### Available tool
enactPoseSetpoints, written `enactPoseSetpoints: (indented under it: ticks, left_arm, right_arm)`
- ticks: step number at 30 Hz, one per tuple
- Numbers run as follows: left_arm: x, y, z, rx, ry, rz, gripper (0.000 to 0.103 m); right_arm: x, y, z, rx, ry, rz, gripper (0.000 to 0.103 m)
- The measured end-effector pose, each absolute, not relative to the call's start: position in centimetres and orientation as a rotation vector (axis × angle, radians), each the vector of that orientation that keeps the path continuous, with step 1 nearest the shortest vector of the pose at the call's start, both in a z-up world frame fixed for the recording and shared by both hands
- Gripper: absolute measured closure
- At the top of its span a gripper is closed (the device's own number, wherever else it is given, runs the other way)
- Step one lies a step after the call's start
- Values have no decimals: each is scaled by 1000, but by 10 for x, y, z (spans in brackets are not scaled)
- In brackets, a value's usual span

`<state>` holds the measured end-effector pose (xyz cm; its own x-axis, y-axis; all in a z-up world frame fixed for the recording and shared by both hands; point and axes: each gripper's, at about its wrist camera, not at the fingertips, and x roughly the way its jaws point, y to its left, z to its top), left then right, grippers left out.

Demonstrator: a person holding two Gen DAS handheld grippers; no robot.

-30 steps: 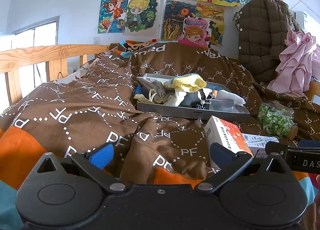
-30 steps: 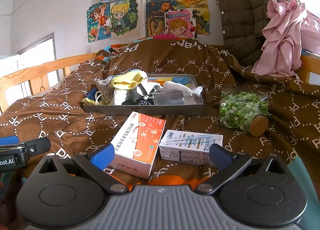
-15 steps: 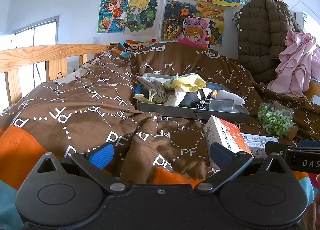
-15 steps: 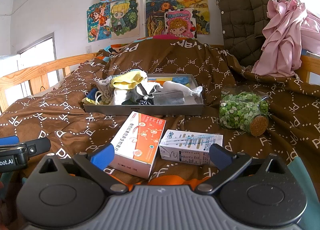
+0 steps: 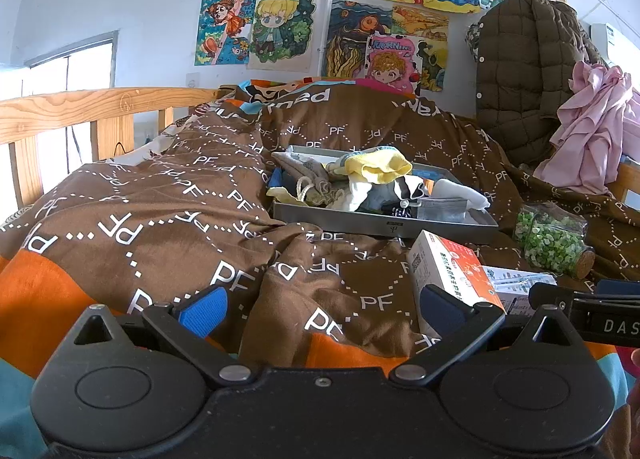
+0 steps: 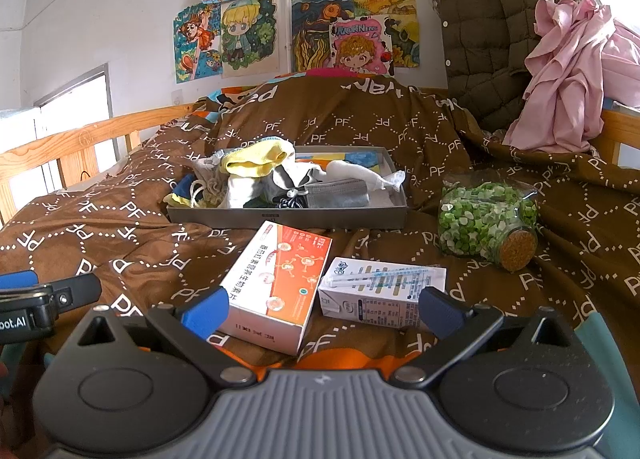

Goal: Organize soft objects

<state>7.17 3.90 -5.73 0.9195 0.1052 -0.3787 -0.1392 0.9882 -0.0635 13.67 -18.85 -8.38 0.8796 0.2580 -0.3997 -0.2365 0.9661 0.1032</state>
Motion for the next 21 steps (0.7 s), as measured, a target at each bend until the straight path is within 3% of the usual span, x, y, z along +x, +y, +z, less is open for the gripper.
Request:
enactPoseSetpoints:
  ticks: [21]
  left_arm:
    - [72,40,-57,-92,385,125,1]
  right_arm:
    - [137,-188,-86,52,428,258,0]
